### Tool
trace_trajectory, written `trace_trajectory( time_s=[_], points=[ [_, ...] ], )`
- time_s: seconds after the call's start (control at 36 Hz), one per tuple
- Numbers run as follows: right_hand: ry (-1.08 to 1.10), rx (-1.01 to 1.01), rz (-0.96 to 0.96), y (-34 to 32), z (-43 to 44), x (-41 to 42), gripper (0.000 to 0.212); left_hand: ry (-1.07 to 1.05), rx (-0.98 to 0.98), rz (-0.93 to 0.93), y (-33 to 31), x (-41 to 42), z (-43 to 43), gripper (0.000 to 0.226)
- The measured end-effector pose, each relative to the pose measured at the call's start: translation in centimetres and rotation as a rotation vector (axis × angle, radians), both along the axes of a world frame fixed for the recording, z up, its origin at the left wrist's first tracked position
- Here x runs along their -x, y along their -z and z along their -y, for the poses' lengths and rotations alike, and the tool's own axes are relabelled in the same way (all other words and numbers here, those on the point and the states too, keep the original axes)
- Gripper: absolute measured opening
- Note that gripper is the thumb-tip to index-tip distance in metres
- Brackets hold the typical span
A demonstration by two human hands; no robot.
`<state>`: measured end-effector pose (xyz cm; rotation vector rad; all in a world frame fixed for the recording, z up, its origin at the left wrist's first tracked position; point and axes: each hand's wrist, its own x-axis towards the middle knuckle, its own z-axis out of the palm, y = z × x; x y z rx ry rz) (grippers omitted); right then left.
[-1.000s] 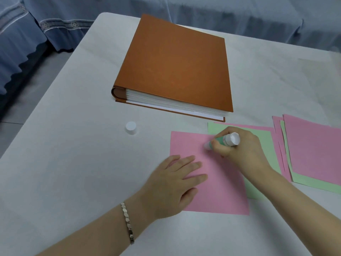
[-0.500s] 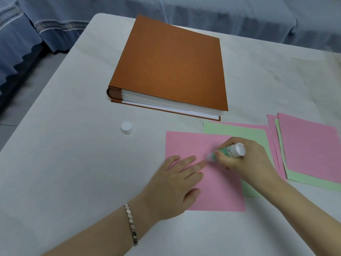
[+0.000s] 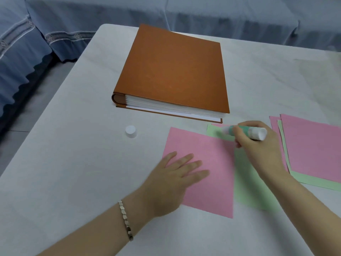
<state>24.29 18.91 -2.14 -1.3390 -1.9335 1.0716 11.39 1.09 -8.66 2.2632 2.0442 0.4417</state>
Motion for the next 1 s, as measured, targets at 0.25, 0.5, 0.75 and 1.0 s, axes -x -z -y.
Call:
trace_trajectory(
  time_s=[0.25,0.5,0.75,1.0],
  points=[
    [-0.051,0.201,-0.097,-0.4,1.1,-4.5,0.019,-0.161,-0.045,0.013,-0.7,0.2,-0.3,0.035],
    [-0.125,0.288,-0.195,-0.7,2.6,-5.3,0.011,-0.211,0.03,0.015,0.1,-1.0,-0.6,0.054],
    [-0.283,-0.09,0.122,3.6,6.7,-7.4,0.028,-0.472,0.128,-0.031,0.7,-1.9,0.2,0.077],
    [-0.494,-0.349,0.399,4.1,3.1,-8.8,0.031,-0.424,0.202,-0.051,0.4,-0.4,1.0,0.08]
  ],
)
